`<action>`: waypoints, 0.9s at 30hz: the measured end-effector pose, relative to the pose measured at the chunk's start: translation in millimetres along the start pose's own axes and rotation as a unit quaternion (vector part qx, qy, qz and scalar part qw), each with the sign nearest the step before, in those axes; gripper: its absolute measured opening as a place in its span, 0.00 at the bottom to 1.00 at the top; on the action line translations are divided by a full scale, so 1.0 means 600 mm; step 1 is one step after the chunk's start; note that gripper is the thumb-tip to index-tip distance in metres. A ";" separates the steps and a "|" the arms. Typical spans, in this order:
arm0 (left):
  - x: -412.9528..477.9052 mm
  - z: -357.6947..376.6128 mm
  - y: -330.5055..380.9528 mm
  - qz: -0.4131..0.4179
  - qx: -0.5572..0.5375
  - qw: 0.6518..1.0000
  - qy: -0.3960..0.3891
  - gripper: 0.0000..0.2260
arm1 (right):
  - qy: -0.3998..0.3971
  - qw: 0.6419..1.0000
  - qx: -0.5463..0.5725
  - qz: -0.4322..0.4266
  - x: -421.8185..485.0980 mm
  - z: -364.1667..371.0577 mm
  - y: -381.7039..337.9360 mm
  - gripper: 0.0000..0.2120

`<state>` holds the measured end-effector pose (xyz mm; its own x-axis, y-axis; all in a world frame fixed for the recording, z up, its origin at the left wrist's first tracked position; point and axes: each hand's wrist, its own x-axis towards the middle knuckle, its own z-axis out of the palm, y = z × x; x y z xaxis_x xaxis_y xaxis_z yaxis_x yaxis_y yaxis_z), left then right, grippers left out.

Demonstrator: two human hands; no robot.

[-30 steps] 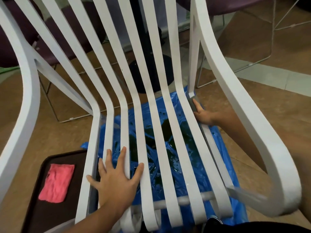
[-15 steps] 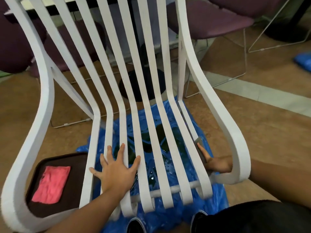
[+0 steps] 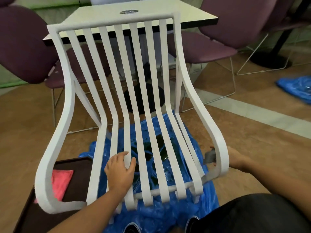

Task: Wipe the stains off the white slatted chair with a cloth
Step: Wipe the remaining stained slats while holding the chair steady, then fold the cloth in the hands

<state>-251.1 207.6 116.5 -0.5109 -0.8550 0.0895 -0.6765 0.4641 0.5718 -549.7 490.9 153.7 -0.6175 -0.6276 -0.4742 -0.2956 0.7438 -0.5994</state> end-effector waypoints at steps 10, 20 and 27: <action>-0.107 -0.080 0.103 -0.088 -0.315 0.929 -0.175 0.06 | 0.287 0.924 0.240 -0.076 -0.139 -0.106 -0.163 0.26; -0.188 -0.201 0.199 -0.256 -0.625 0.672 -0.304 0.23 | 0.034 0.949 0.210 -0.232 -0.291 0.083 -0.373 0.16; -0.211 -0.217 0.142 -0.280 -0.645 0.693 -0.162 0.16 | 0.036 0.960 0.003 -0.279 -0.304 0.219 -0.354 0.26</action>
<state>-175.2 325.1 260.0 -0.5935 -0.6229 -0.5097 0.1120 -0.6910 0.7141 -278.6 416.9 283.0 -0.4125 -0.9103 -0.0331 -0.5903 0.2948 -0.7514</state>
